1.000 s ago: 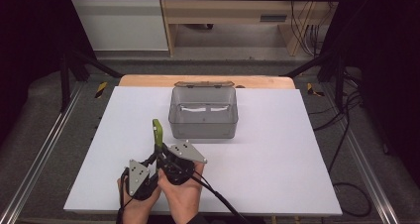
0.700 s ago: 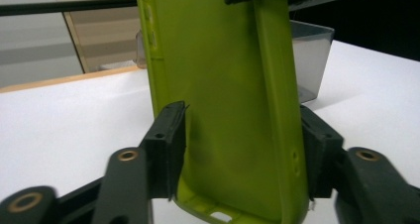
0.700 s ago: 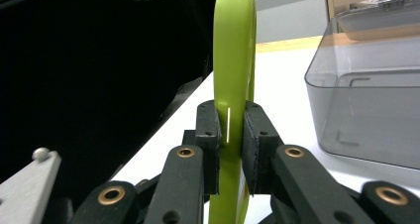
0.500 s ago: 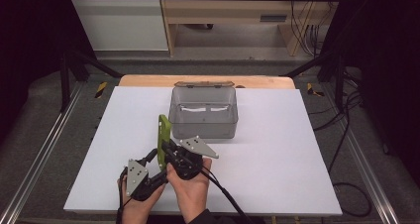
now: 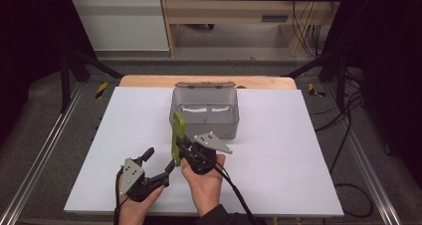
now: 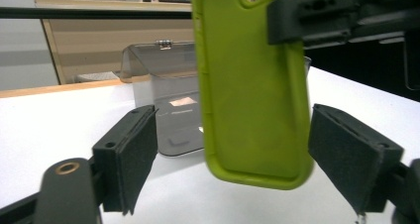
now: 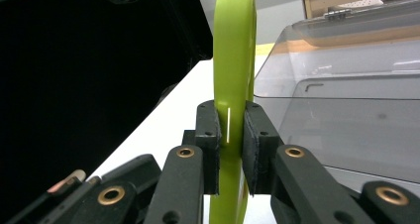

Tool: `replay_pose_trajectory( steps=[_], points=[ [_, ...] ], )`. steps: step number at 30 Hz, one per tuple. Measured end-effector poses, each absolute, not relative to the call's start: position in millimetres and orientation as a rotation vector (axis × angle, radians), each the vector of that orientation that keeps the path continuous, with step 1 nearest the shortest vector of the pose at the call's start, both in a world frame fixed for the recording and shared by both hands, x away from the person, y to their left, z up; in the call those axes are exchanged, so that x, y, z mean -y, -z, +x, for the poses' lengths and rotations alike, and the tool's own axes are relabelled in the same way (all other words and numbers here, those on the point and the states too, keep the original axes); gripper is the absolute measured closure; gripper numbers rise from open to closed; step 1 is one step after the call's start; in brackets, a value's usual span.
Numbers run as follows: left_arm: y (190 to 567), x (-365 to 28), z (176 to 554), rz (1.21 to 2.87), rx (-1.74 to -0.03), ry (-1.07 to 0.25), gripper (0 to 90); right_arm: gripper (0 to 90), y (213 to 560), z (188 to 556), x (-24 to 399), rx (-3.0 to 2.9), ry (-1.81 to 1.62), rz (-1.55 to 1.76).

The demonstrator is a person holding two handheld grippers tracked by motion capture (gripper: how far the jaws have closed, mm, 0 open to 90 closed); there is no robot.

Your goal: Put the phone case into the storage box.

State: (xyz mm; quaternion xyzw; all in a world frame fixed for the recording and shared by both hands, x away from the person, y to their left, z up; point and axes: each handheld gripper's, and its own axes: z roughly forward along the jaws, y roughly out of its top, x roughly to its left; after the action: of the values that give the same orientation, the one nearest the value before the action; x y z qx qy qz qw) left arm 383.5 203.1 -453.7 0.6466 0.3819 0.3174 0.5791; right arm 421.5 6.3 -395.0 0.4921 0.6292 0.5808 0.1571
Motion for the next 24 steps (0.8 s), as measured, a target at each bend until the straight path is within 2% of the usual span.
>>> replay_pose_trajectory(
  steps=[11,24],
  points=[
    [455.1,-226.3,393.7,1.481,-0.984,-0.749,12.1,79.2,401.8,426.0,7.2,-1.828,-1.661,1.447],
    [457.0,-234.7,398.2,1.473,-1.014,-0.75,8.4,79.2,404.6,430.0,27.6,-1.859,-1.696,1.514]
  ],
)
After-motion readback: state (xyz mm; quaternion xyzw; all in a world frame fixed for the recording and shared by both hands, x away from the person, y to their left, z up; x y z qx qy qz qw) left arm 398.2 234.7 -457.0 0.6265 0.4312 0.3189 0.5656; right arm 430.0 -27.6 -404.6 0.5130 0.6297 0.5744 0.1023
